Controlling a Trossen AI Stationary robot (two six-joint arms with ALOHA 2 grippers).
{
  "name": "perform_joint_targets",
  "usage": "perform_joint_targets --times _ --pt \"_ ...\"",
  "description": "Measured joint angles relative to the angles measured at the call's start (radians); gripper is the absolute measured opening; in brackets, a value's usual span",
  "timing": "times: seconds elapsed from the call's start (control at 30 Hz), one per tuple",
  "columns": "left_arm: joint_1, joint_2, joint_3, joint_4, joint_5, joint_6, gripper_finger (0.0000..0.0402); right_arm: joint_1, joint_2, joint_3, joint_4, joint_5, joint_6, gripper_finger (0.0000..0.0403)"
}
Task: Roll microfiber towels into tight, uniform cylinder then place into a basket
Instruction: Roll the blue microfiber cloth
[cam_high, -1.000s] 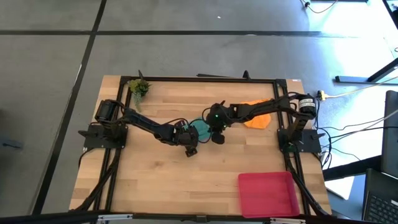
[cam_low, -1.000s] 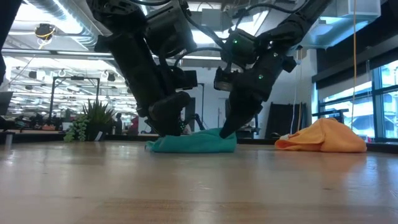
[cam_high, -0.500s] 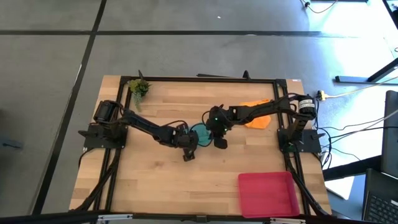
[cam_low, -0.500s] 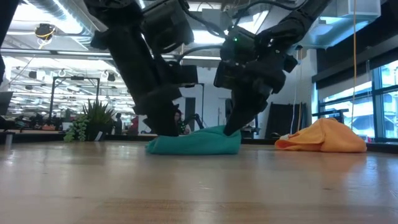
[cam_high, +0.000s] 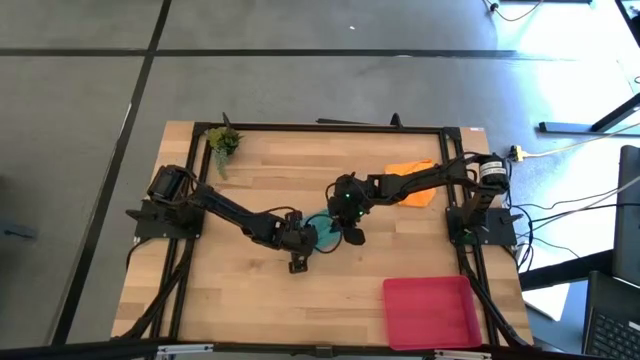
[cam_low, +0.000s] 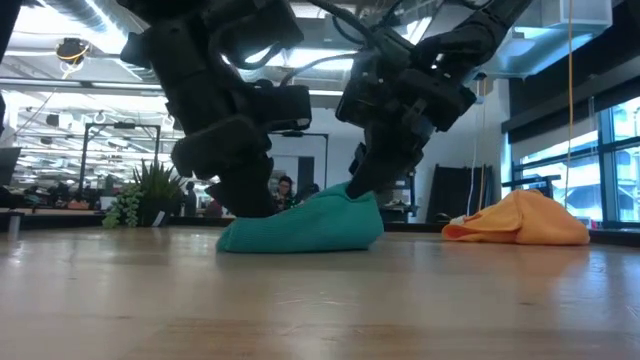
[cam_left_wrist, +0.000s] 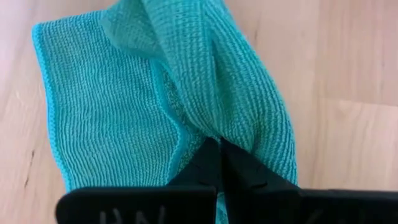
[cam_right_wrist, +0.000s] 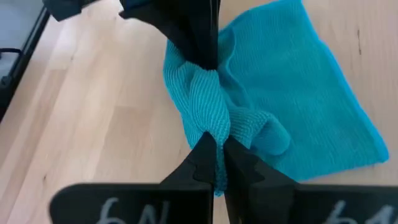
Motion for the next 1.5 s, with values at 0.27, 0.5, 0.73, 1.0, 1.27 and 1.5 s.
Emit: perform_joint_targets --times 0.27,0.5,0.73,1.0,1.27,1.5 --pt "-0.025 0.001 -0.001 0.017 -0.011 -0.027 0.0000 0.000 0.025 0.000 0.012 0.044 0.001 0.0013" --pt "-0.028 0.002 -0.002 0.020 -0.013 -0.032 0.0000 -0.001 0.097 0.001 0.053 0.053 0.003 0.0013" --pt "-0.028 0.002 -0.002 0.021 -0.016 -0.033 0.0000 -0.001 0.105 0.001 0.059 0.054 0.003 0.0013" --pt "-0.030 0.005 0.047 -0.050 -0.051 -0.084 0.0000 0.000 0.113 0.003 0.050 0.117 0.004 0.0013" --pt "-0.029 0.008 0.114 -0.192 -0.067 -0.168 0.0000 -0.002 0.134 0.005 0.056 0.122 0.012 0.0013" --pt "-0.037 0.007 0.118 -0.228 -0.093 -0.193 0.0000 -0.003 0.135 0.004 0.050 0.124 0.012 0.0013"
